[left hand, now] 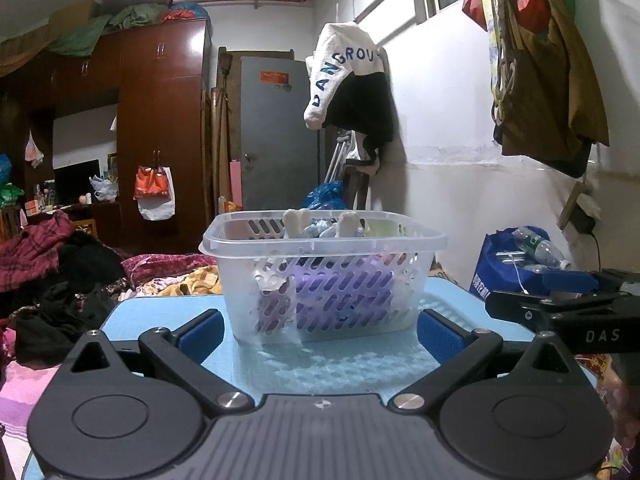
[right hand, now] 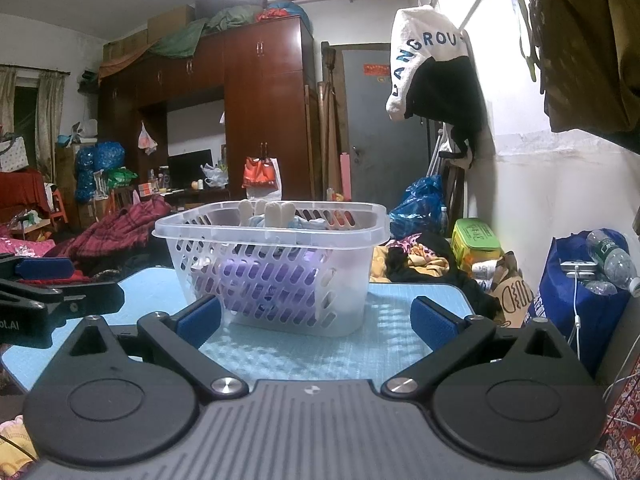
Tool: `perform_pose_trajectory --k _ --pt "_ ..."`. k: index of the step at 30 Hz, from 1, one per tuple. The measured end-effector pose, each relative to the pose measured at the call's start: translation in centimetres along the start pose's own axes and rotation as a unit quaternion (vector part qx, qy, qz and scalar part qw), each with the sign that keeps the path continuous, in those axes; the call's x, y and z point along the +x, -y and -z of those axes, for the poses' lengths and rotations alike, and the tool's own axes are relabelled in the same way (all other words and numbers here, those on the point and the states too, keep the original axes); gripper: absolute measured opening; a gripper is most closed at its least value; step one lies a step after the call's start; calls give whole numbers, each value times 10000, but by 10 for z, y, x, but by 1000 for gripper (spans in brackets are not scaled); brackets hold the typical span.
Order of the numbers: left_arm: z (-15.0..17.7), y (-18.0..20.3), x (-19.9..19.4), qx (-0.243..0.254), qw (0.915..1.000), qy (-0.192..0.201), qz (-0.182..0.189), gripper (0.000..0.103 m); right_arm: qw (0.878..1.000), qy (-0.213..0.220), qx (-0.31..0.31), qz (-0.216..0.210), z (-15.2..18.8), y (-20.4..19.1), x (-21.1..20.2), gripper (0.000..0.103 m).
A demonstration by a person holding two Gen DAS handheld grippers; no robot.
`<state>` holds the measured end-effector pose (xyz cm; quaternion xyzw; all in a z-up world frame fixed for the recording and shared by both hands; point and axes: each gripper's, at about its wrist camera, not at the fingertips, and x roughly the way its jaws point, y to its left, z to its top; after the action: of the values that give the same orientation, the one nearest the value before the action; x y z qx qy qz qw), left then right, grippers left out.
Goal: Organize objects
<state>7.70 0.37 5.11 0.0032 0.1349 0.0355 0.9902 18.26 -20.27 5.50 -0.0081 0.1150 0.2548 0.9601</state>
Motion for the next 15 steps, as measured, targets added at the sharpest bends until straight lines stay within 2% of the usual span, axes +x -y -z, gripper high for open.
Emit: perform_pose_trajectory --k 15 --pt "1 4 1 47 10000 12 -14 103 10000 -17 -3 3 3 -2 0 103"
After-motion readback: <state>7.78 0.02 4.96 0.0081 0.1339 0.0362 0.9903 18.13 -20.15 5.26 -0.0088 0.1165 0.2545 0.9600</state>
